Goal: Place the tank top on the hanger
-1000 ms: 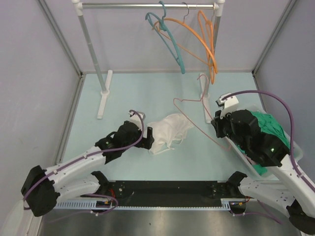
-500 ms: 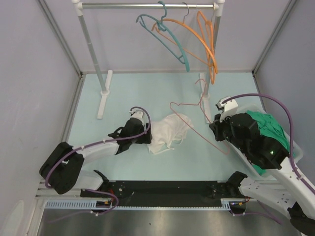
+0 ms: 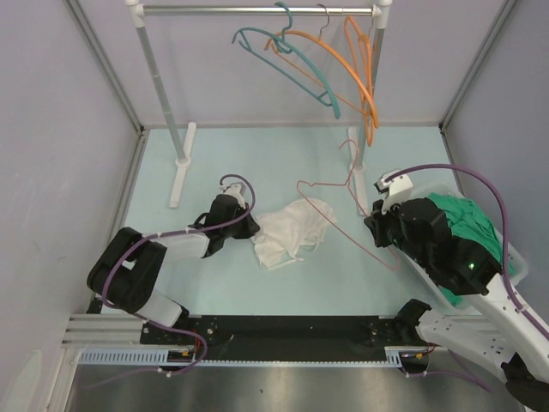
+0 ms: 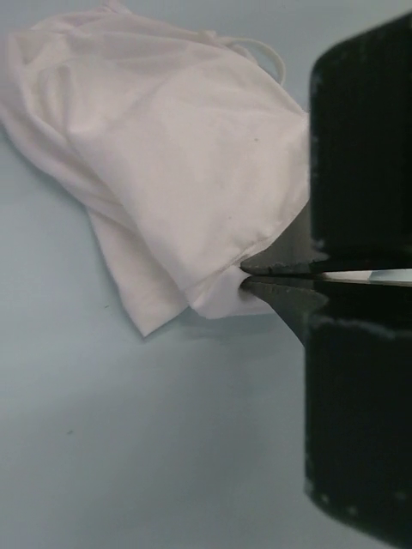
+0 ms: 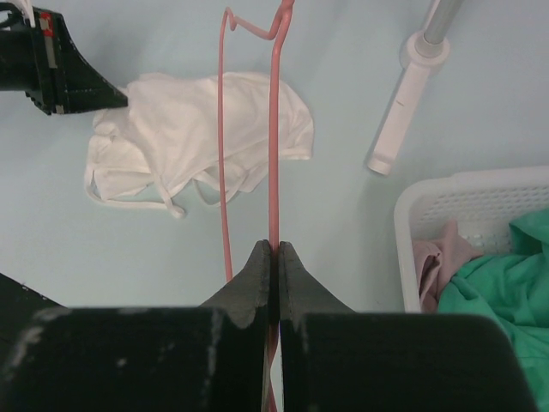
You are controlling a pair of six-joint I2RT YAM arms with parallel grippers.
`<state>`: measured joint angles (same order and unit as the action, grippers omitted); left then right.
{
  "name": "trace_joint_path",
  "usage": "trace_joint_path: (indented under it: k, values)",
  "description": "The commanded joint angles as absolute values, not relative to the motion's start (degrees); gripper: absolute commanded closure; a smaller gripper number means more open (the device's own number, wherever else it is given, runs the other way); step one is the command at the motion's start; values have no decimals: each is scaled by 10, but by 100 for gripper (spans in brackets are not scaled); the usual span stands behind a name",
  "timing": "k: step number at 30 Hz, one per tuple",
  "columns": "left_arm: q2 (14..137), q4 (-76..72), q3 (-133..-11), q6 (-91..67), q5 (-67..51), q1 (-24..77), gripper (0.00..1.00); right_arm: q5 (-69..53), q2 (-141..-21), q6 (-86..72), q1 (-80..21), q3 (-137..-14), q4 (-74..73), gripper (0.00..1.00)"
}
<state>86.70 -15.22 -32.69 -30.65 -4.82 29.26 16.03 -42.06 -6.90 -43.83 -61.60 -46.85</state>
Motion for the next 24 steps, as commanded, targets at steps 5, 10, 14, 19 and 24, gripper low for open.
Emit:
trace_joint_path:
  k: [5, 10, 14, 19, 24]
  values:
    - [889, -165, -439, -293, -86, 218, 100, 156, -419, -72, -442, -613, -441, 100]
    - [911, -117, -495, -247, -47, 204, 99, 143, -417, -78, -441, -597, -430, 100]
    - [858, -90, -467, -236, -32, 206, 24, 141, -413, -79, -443, -584, -425, 100]
    - [716, -65, -373, -225, 67, 256, 11, 125, -409, -87, -442, -570, -417, 100]
    - [601, -52, -297, -204, 98, 373, 17, 113, -403, -92, -443, -551, -396, 100]
